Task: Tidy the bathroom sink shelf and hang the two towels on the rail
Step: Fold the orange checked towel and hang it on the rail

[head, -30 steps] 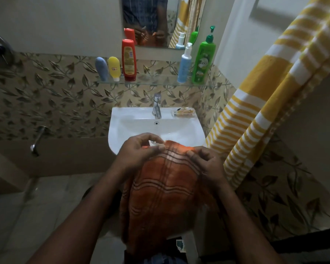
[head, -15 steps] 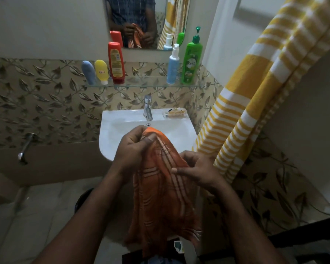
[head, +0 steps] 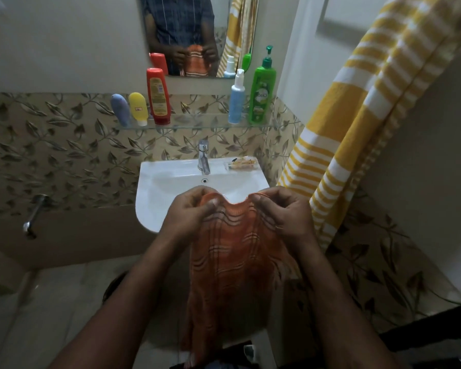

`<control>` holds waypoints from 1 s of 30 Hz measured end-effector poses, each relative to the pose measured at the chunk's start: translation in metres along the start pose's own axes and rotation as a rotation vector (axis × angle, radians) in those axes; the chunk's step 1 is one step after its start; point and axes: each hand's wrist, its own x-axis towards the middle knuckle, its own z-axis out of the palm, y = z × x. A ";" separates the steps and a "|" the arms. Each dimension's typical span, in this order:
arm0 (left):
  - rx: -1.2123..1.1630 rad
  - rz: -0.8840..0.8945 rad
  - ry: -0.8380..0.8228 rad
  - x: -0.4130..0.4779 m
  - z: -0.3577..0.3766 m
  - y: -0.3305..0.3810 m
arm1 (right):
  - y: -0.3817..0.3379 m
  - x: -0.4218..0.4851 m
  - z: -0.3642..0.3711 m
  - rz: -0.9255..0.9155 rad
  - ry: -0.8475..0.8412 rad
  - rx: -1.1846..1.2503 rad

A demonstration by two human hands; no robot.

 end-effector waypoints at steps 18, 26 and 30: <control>-0.044 0.064 0.175 0.010 -0.008 0.011 | 0.003 0.014 -0.013 0.061 0.095 0.069; 0.114 0.115 0.302 0.011 -0.001 0.011 | -0.006 0.003 0.006 -0.066 -0.048 -0.287; 0.133 0.115 0.182 0.004 0.005 0.015 | -0.009 -0.001 0.016 -0.170 -0.223 -0.497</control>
